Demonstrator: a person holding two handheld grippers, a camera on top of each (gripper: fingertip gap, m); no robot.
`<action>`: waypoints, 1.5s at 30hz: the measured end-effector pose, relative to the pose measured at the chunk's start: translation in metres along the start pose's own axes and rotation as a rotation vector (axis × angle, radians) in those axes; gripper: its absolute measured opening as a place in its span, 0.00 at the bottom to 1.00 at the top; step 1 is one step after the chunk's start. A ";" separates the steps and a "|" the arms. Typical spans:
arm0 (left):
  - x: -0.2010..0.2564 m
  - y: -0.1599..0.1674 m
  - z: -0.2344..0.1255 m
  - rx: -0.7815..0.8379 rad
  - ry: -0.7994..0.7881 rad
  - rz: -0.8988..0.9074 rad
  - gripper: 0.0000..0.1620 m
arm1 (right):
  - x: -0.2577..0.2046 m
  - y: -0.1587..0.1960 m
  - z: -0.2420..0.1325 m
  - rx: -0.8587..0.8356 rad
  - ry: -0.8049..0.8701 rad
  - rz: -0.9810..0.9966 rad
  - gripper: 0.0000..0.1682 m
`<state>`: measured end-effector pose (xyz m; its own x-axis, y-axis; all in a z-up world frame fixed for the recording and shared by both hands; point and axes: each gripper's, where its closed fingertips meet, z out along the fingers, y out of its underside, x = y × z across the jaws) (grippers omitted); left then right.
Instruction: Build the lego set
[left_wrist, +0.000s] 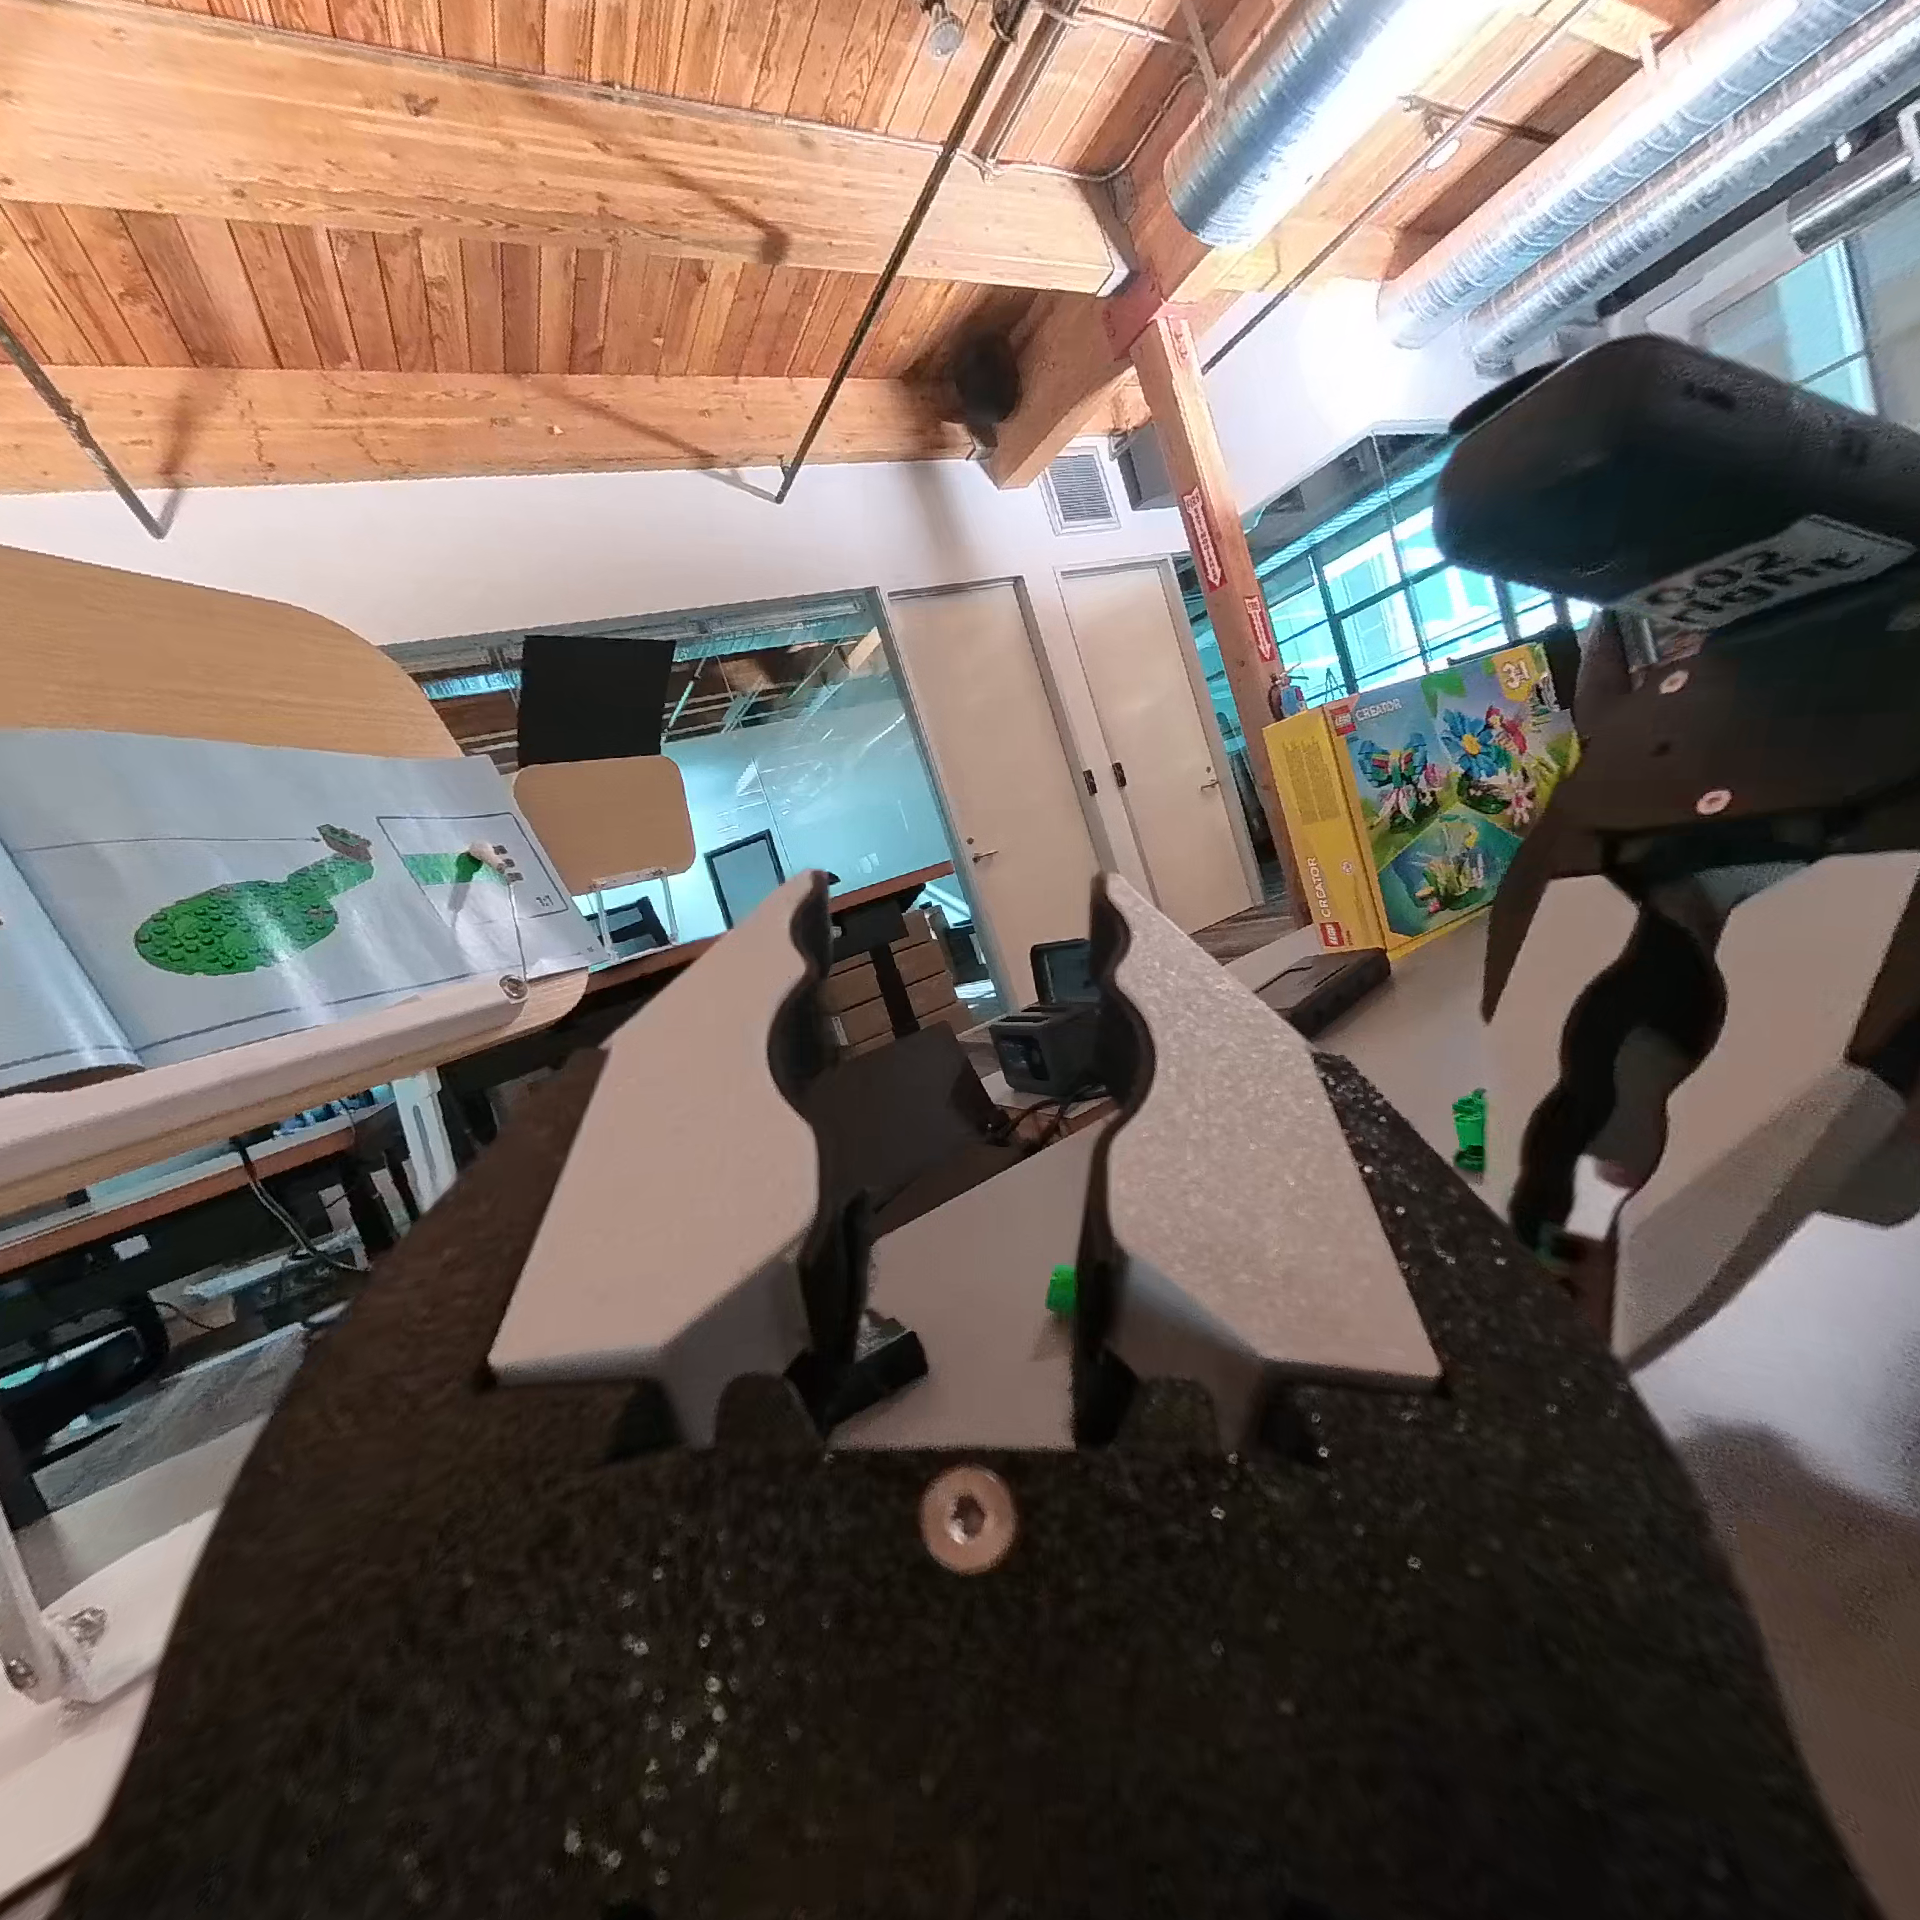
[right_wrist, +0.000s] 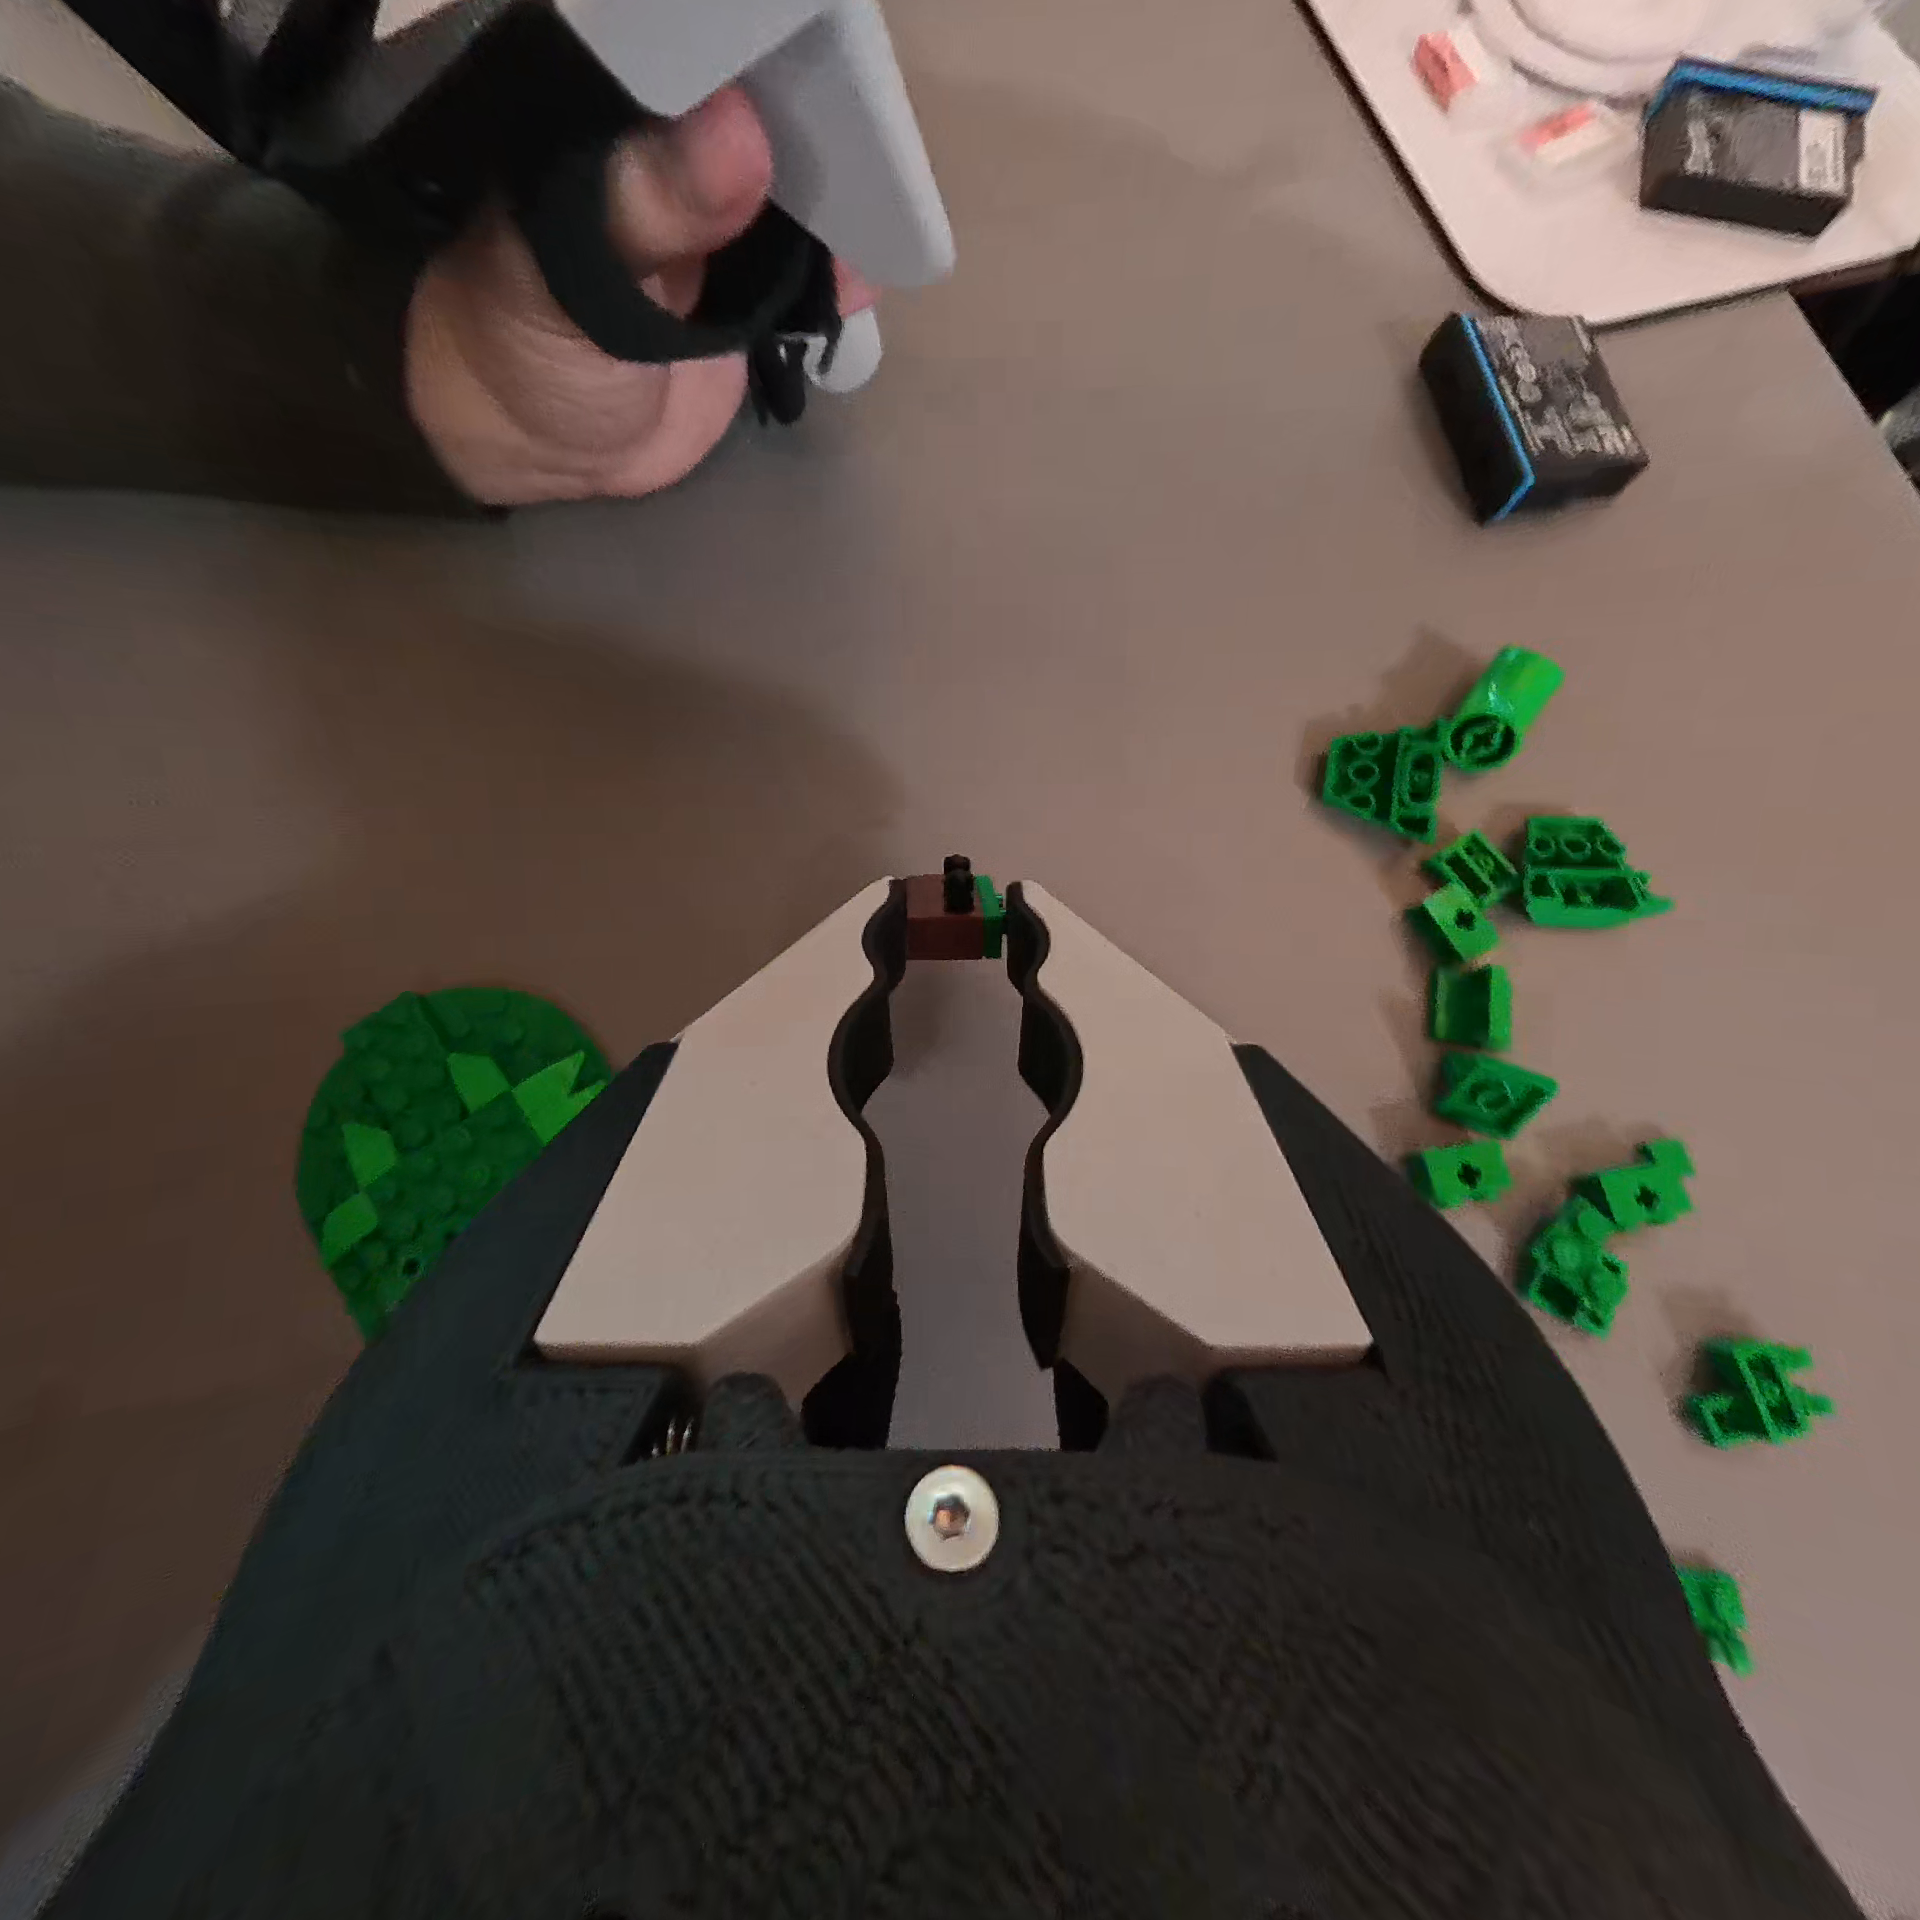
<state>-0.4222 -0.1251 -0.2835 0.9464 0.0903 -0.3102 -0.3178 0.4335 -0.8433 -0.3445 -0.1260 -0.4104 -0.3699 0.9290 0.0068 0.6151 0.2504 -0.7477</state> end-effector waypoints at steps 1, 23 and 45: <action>0.001 0.001 0.001 -0.005 0.006 -0.014 0.29 | -0.002 -0.002 0.004 0.011 -0.005 -0.008 0.10; 0.011 -0.006 -0.003 0.012 0.023 -0.063 0.25 | -0.018 0.009 -0.005 -0.035 0.090 -0.071 0.31; 0.017 -0.003 -0.002 -0.003 0.053 -0.041 0.24 | -0.034 0.189 -0.408 0.233 1.588 0.104 0.25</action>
<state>-0.4049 -0.1265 -0.2872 0.9541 0.0247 -0.2985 -0.2793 0.4331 -0.8570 0.0681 0.0009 -0.2807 0.8168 0.3049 0.4898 0.4215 0.2644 -0.8674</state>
